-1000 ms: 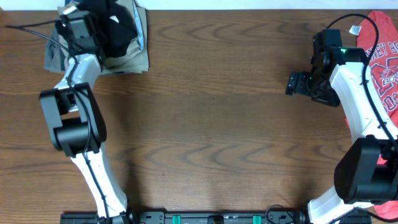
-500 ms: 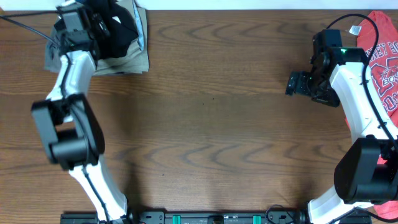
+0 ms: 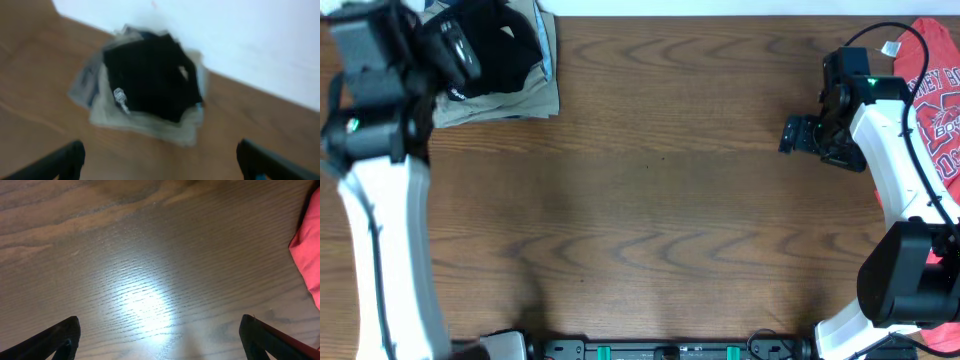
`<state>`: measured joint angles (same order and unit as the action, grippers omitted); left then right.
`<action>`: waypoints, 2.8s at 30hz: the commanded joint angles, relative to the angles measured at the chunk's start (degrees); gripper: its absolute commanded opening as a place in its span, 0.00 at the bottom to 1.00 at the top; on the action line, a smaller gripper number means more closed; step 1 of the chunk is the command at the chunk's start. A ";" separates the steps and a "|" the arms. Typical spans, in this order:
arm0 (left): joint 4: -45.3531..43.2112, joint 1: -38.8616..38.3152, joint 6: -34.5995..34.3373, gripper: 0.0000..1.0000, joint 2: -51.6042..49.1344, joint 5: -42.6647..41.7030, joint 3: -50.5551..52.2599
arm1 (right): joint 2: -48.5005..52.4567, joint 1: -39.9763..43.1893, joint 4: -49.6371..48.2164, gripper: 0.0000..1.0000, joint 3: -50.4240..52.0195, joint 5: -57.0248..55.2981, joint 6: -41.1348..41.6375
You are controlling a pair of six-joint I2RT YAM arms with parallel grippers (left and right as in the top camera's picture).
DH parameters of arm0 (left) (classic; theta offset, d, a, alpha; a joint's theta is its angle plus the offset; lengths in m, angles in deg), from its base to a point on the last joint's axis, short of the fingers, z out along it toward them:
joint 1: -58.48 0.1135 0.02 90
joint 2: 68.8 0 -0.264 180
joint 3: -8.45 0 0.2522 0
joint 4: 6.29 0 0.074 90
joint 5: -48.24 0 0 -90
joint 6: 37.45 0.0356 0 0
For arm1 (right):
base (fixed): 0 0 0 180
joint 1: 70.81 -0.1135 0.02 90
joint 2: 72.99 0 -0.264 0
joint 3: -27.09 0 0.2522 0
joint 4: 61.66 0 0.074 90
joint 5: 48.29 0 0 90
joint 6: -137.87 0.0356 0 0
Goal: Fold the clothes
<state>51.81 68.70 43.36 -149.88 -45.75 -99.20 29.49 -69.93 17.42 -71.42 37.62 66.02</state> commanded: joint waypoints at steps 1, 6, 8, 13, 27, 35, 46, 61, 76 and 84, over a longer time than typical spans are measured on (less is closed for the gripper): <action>7.17 -0.07 -1.62 0.98 6.73 -10.75 -0.07 | -1.01 -0.15 0.02 0.99 -0.59 -0.17 -0.85; 20.46 -0.07 -1.60 0.98 15.28 -15.61 -0.04 | -1.01 -0.15 0.04 0.99 -0.59 -0.17 -0.85; 25.51 -0.07 -1.60 0.98 18.45 -15.69 -0.04 | -1.01 -0.15 0.04 0.99 -0.59 -0.17 -0.85; 35.89 -0.07 -1.62 0.98 25.29 -15.74 -0.04 | -1.01 -0.15 0.04 0.99 -0.59 -0.17 -0.85; 44.44 -0.07 -1.60 0.98 31.76 -15.69 -0.04 | -1.01 -0.15 0.04 0.99 -0.59 -0.17 -0.85; 45.66 -0.09 -1.60 0.98 31.74 -15.67 -0.04 | -1.01 -0.15 0.04 0.99 -0.59 -0.17 -0.85; 44.89 -1.60 -1.40 0.98 42.77 -13.33 11.41 | -1.01 -0.15 0.04 0.99 -0.59 -0.17 -0.85; -6.60 -6.51 -2.05 0.98 69.81 -13.35 63.82 | -1.01 -0.15 0.04 0.99 -0.59 -0.17 -0.85; -36.76 -5.68 -2.03 0.98 80.78 -11.82 89.09 | -1.01 -0.15 0.04 0.99 -0.59 -0.17 -0.85; -41.83 -3.19 -1.79 0.98 81.00 -7.87 93.68 | -1.01 -0.15 0.04 0.99 -0.59 -0.17 -0.85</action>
<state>9.78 64.79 41.83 -69.42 -56.46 -7.40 29.49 -69.93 17.44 -71.44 37.62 66.02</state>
